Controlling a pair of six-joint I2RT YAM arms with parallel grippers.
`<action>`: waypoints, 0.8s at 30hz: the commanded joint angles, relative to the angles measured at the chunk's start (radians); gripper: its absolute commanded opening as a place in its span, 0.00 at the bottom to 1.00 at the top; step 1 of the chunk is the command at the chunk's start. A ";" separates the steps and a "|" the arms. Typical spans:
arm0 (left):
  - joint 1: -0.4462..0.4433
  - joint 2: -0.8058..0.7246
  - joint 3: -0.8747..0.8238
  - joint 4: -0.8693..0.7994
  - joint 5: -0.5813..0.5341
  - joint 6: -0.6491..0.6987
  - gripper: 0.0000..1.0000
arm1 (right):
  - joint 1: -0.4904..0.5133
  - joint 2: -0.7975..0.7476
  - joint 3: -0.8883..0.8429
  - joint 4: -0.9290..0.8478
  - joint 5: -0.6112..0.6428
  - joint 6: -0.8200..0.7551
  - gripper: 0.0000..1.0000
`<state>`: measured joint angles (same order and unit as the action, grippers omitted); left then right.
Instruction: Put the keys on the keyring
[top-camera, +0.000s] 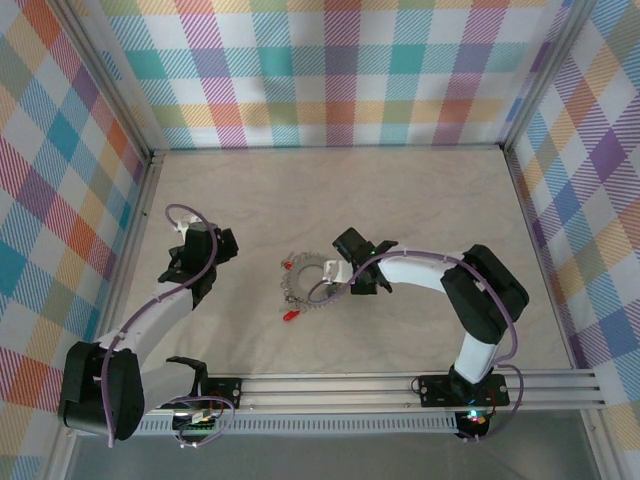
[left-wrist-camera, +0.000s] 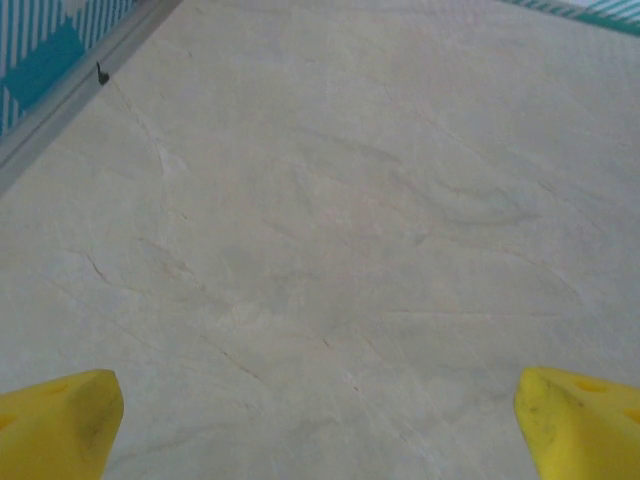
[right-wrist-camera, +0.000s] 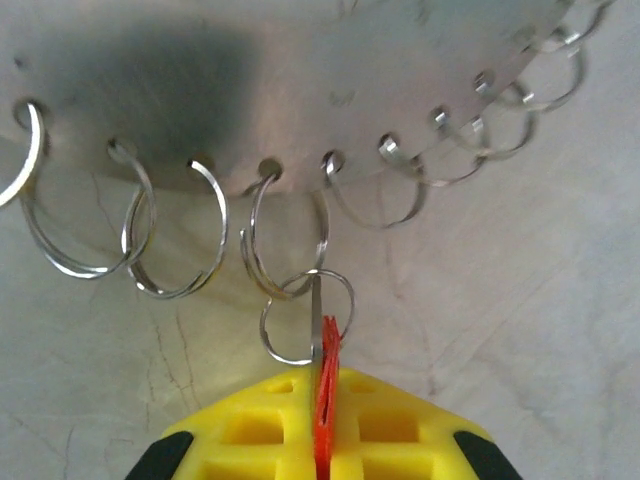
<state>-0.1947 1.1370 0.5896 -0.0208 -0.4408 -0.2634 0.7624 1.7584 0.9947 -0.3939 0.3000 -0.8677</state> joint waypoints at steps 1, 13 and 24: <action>0.005 0.002 -0.025 0.093 -0.058 0.085 1.00 | -0.024 0.030 0.014 -0.078 0.056 0.055 0.12; 0.007 0.067 -0.083 0.243 -0.035 0.227 1.00 | -0.090 -0.053 -0.018 -0.113 0.076 0.100 0.26; 0.023 0.084 -0.110 0.387 0.151 0.308 1.00 | -0.310 -0.513 -0.209 0.211 -0.248 0.330 0.99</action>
<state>-0.1925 1.2072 0.4934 0.2733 -0.3550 0.0116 0.5110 1.3388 0.8429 -0.3412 0.1802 -0.6804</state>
